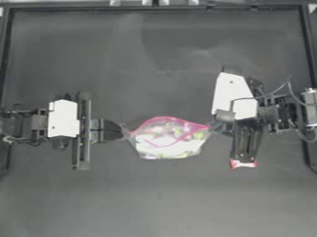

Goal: Put candy in bag

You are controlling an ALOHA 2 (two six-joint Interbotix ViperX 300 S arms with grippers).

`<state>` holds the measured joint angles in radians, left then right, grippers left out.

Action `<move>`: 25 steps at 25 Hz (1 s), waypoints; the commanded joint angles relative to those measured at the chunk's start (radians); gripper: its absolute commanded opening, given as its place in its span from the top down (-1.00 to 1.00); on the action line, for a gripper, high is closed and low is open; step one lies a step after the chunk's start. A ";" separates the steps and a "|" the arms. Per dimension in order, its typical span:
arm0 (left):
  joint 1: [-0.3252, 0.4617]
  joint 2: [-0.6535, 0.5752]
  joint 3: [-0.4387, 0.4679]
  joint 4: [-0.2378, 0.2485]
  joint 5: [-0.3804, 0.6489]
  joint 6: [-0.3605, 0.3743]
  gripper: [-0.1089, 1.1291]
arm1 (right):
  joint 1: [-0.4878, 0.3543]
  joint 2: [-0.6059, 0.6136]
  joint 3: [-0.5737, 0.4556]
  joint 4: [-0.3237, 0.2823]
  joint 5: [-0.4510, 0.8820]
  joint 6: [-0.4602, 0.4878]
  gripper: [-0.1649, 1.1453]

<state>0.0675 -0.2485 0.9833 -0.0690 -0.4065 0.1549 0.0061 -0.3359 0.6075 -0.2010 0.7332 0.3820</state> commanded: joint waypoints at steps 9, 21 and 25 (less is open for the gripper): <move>0.000 0.037 -0.017 -0.002 -0.014 0.000 0.75 | 0.002 0.023 0.046 0.008 -0.112 0.009 0.67; -0.003 0.112 -0.023 0.000 -0.092 0.017 0.75 | 0.002 0.038 0.089 0.012 -0.172 0.014 0.67; -0.009 0.127 -0.023 -0.002 -0.112 0.040 0.75 | 0.002 0.060 0.092 0.012 -0.202 0.012 0.67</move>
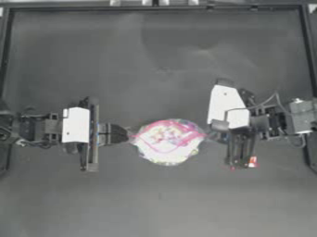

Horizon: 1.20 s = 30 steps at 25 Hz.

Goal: Put candy in bag

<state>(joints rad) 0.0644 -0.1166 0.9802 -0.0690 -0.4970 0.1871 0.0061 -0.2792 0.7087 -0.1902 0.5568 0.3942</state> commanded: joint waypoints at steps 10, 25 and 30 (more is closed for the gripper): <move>-0.012 0.058 -0.020 0.000 -0.075 0.015 0.75 | 0.002 0.049 0.003 0.002 -0.055 0.003 0.67; -0.014 0.115 -0.025 0.000 -0.133 0.060 0.75 | 0.002 0.069 0.021 0.002 -0.095 0.006 0.67; -0.014 0.120 -0.026 0.000 -0.132 0.061 0.75 | 0.003 0.069 0.021 0.002 -0.092 0.005 0.67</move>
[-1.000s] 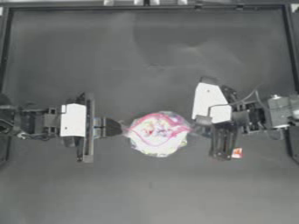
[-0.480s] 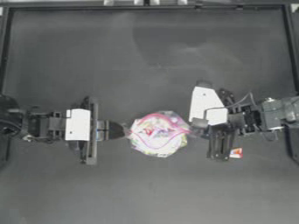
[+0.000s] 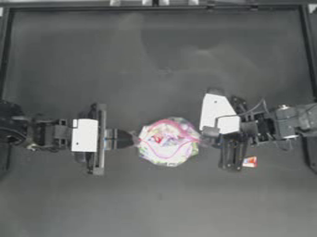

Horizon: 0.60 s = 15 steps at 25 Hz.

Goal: Put candy in bag

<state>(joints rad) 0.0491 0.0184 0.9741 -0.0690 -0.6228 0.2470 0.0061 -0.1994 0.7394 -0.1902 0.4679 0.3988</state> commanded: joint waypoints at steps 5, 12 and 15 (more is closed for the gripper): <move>0.000 -0.023 -0.018 0.000 -0.006 0.002 0.75 | 0.002 -0.011 -0.012 -0.005 -0.002 -0.003 0.66; 0.002 -0.026 -0.018 0.000 -0.008 0.005 0.75 | 0.002 -0.011 -0.017 -0.005 -0.002 -0.008 -0.02; 0.002 -0.028 -0.020 0.000 -0.008 0.005 0.75 | -0.002 -0.011 -0.017 0.002 -0.002 -0.006 -0.53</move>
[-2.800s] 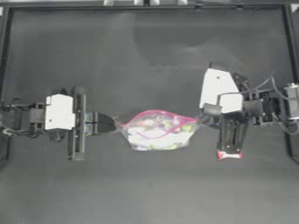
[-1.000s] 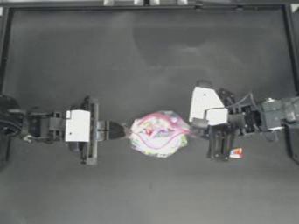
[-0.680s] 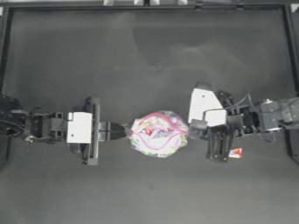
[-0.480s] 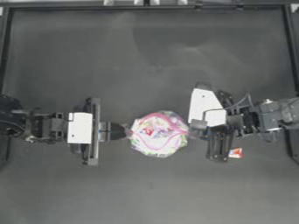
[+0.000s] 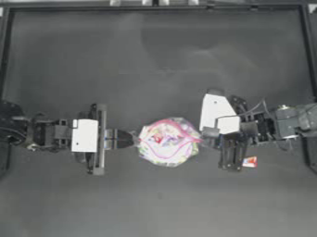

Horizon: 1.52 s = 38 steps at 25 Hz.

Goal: Put candy in bag

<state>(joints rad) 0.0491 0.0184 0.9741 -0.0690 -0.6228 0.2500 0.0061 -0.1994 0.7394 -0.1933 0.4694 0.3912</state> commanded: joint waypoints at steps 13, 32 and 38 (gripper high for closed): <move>0.002 -0.028 -0.020 0.000 -0.008 0.002 0.75 | -0.025 -0.048 -0.031 -0.003 0.020 -0.006 -0.80; 0.002 -0.028 -0.020 0.000 -0.008 0.002 0.75 | -0.014 -0.245 -0.135 0.069 0.476 -0.081 -0.80; 0.002 -0.028 -0.020 0.000 -0.008 0.005 0.75 | 0.028 -0.245 -0.126 0.118 0.541 -0.080 -0.80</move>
<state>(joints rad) 0.0491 0.0199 0.9725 -0.0690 -0.6228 0.2531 0.0199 -0.4295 0.6259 -0.0874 1.0063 0.3083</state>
